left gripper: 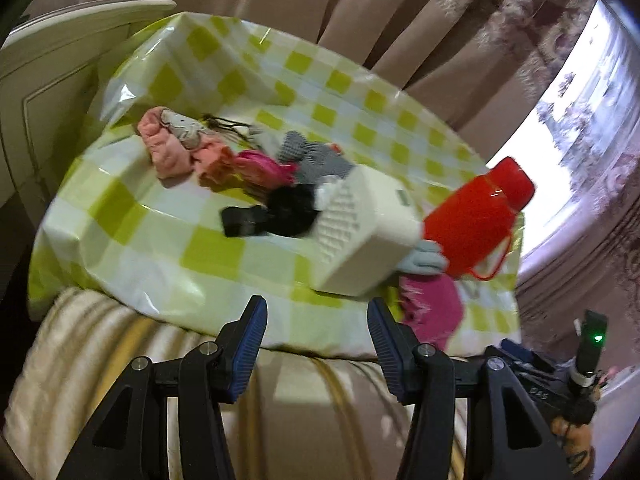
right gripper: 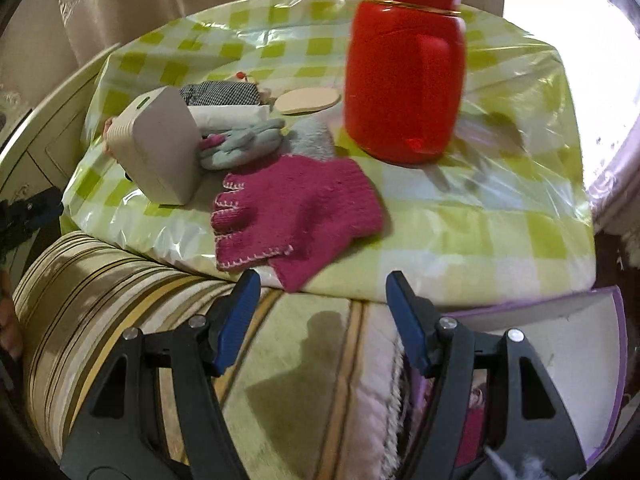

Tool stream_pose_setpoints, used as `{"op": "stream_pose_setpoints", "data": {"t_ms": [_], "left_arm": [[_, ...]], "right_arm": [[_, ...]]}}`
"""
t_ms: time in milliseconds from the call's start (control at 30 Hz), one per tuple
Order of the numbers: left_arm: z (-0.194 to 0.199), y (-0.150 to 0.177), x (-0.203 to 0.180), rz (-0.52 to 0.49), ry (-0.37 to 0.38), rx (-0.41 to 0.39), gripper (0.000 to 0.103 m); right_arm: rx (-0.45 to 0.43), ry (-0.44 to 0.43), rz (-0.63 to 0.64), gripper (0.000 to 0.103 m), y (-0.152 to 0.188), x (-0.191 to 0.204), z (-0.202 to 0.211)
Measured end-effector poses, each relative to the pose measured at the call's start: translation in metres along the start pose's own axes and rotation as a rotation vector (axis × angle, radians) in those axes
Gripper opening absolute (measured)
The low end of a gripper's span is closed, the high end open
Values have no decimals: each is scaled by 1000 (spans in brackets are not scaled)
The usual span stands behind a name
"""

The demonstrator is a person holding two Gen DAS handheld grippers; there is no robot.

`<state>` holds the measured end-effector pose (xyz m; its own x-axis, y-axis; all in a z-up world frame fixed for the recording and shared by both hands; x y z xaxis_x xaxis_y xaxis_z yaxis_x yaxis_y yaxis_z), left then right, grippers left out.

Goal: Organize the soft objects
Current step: 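Grasp the pink knit glove with the right gripper while the left gripper grasps a black item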

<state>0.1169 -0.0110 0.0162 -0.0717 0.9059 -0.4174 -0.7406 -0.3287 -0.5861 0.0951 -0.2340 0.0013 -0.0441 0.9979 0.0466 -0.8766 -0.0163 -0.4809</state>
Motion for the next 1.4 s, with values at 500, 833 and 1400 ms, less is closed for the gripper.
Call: {"op": "stream_pose_setpoints", "data": {"t_ms": [500,833,1400], "left_arm": [[-66,-51,28,-263,-146,111,54],[-113,-66,33,-393,-185,179,54],[-141,-64,40,-438,-126,204,36]], "right_arm": [[82,13,57,73,-25,15,-50],[118,7,37,73,-37,13,-78],[113,-6,24,30,-38,15,-86]]}}
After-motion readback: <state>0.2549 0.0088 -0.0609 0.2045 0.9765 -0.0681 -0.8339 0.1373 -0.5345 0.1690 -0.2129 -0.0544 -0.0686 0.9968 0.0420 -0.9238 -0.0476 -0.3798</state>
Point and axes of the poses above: each gripper's, at about its wrist camera, not at the fingertips, and z roughly against the way its jaws point, x to its left, y to its underside, the point moved 3 cm from there along -z, roughly the way its jaws point
